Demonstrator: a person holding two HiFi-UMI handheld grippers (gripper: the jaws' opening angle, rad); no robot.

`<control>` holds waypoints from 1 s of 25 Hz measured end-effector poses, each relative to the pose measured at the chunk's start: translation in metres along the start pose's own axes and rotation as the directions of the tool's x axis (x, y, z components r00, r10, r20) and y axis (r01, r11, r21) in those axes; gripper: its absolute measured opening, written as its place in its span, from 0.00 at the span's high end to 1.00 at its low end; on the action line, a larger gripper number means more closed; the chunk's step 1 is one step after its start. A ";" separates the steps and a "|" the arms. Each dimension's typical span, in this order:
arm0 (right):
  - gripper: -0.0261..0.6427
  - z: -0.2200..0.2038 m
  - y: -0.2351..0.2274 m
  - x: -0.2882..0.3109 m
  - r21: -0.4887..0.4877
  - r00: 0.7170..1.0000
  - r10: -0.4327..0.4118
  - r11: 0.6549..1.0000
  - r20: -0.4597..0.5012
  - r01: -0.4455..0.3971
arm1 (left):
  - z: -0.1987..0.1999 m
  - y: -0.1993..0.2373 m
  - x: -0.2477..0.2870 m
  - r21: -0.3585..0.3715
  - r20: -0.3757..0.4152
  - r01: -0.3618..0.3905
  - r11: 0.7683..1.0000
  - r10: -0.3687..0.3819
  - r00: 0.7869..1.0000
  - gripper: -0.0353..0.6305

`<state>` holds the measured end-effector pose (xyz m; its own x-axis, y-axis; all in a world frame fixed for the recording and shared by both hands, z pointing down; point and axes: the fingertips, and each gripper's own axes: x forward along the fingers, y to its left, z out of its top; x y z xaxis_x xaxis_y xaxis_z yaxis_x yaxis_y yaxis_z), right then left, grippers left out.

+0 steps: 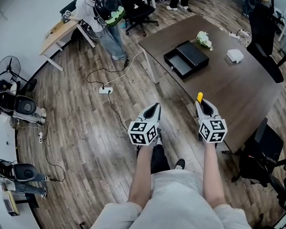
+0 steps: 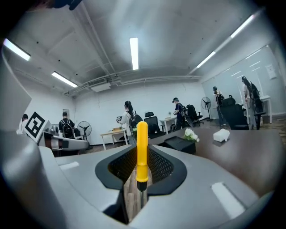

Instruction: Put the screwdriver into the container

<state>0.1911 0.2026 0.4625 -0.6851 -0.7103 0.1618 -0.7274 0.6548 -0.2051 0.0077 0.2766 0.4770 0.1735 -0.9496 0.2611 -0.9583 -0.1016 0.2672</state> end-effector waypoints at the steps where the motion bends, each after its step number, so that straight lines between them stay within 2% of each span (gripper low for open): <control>1: 0.85 0.017 -0.002 0.009 0.010 1.000 -0.005 1.000 0.023 0.005 | 0.016 0.009 0.013 -0.053 0.020 -0.016 0.998 0.017 1.000 0.87; 2: 0.85 0.030 -0.002 0.015 0.033 0.999 -0.012 0.999 0.046 0.010 | 0.030 0.014 0.023 -0.099 0.036 -0.023 0.995 0.026 0.999 0.87; 4: 0.85 0.046 -0.003 0.016 0.090 0.996 -0.031 0.996 0.086 0.023 | 0.054 0.010 0.036 -0.129 0.070 0.000 0.992 0.009 0.998 0.87; 7: 0.85 0.033 -0.003 0.017 0.106 0.997 -0.041 0.994 0.061 0.034 | 0.058 -0.005 0.048 -0.089 0.072 0.065 0.994 -0.058 0.996 0.86; 9: 0.85 0.016 -0.011 0.025 0.081 0.999 -0.050 0.995 -0.001 0.050 | 0.042 -0.004 0.061 -0.048 0.021 0.091 0.995 -0.090 0.996 0.86; 12: 0.85 0.010 -0.032 0.040 0.061 0.995 -0.087 0.994 -0.051 0.090 | 0.035 0.011 0.087 -0.029 -0.030 0.106 0.994 -0.107 0.994 0.86; 19: 0.85 0.040 -0.077 0.087 0.059 0.984 -0.175 0.982 -0.044 0.177 | 0.068 0.048 0.152 0.016 -0.041 0.151 0.988 -0.150 0.988 0.86; 25: 0.85 0.047 -0.078 0.147 0.079 0.979 -0.200 0.976 -0.049 0.203 | 0.092 0.093 0.192 0.025 -0.058 0.180 0.983 -0.178 0.982 0.86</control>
<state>0.1489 0.0354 0.4571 -0.5273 -0.8132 0.2464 -0.8458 0.4747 -0.2434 -0.0693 0.0580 0.4668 0.3540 -0.8977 0.2624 -0.9169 -0.2777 0.2867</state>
